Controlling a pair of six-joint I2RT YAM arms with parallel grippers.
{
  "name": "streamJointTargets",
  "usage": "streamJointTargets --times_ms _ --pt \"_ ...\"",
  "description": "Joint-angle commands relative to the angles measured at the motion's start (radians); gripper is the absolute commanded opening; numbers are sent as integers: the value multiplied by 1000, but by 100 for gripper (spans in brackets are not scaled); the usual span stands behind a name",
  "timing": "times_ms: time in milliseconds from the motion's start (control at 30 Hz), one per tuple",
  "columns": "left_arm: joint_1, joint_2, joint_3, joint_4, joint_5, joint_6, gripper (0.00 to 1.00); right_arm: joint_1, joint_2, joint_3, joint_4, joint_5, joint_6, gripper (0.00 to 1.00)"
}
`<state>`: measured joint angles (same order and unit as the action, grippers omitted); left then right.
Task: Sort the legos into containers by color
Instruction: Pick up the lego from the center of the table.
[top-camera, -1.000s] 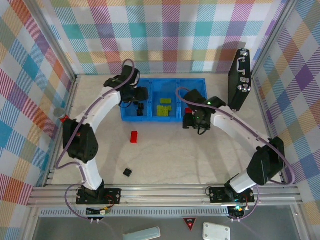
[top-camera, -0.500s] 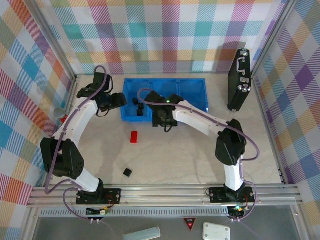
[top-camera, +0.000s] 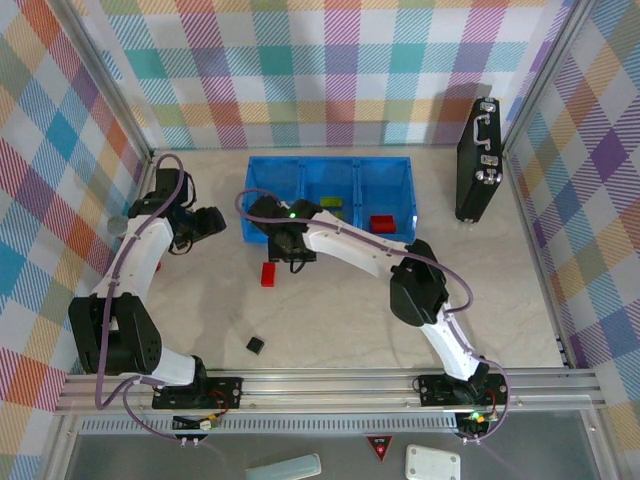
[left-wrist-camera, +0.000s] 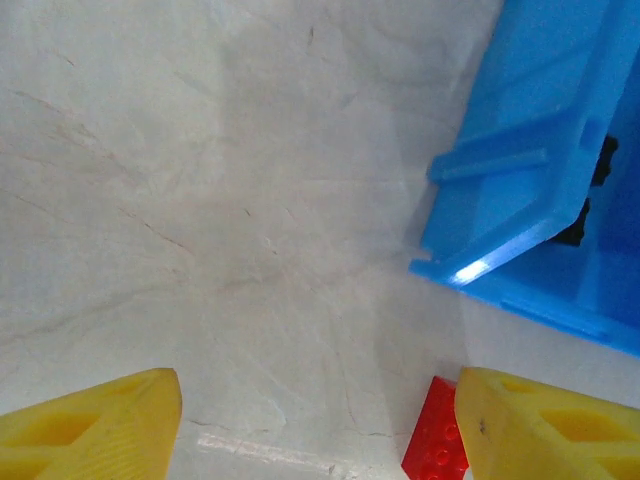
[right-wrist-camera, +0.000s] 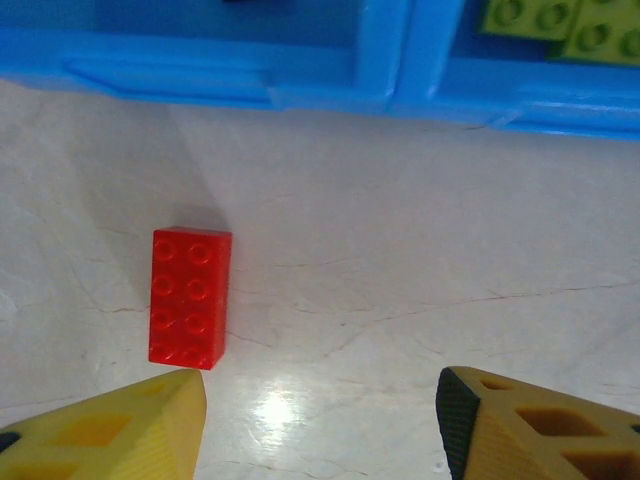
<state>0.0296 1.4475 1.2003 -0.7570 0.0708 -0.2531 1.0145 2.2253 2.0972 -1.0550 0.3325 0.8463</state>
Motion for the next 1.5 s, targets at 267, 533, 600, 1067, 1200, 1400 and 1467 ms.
streamJointTargets --times_ms 267,533,600,1067,1200,1400,1467 --pt "4 -38 -38 66 7 16 70 46 223 262 -21 -23 11 63" --pt "4 -31 -38 67 12 13 70 48 302 305 -11 -15 -2 61" --pt "4 -26 -35 67 15 12 70 48 314 304 -5 -20 -6 61" --pt "4 -18 -35 63 18 10 70 47 361 306 23 -61 -29 55" --pt "4 -20 -35 62 18 10 70 47 361 307 24 -64 -27 52" --pt "4 -21 -35 61 18 9 70 47 361 306 22 -68 -34 45" --pt "4 -22 -34 62 18 9 70 47 358 307 20 -69 -35 43"
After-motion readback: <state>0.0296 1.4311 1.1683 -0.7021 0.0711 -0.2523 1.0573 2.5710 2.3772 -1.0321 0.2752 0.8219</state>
